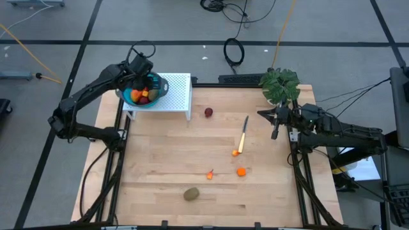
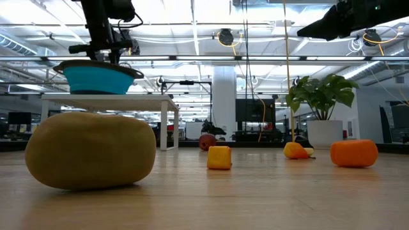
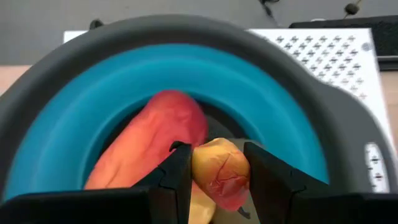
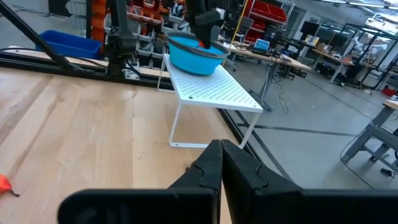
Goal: Pick & Place Fruit
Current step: Put the orange peach into the blue strainer bowl on the shelf
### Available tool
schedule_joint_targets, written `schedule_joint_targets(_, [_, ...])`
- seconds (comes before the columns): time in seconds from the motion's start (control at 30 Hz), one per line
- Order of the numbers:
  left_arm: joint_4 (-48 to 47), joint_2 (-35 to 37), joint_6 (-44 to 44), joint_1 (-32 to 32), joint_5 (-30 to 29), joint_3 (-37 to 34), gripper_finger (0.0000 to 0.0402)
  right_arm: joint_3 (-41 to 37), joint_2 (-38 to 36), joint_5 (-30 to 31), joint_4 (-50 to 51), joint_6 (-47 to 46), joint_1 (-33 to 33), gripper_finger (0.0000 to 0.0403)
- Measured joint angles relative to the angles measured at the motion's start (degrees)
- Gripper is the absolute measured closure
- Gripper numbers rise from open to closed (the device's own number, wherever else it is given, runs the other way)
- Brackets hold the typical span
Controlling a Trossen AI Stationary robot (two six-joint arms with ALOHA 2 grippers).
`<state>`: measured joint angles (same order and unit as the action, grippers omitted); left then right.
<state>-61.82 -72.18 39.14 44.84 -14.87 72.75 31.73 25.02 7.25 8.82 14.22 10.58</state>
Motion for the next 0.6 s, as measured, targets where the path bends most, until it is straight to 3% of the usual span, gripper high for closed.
schedule_joint_targets(0.6, [-1.4,0.0,-2.8,0.2,2.9,0.0,0.0277,0.0,1.8,0.0,-0.9,0.0,0.0,0.0403])
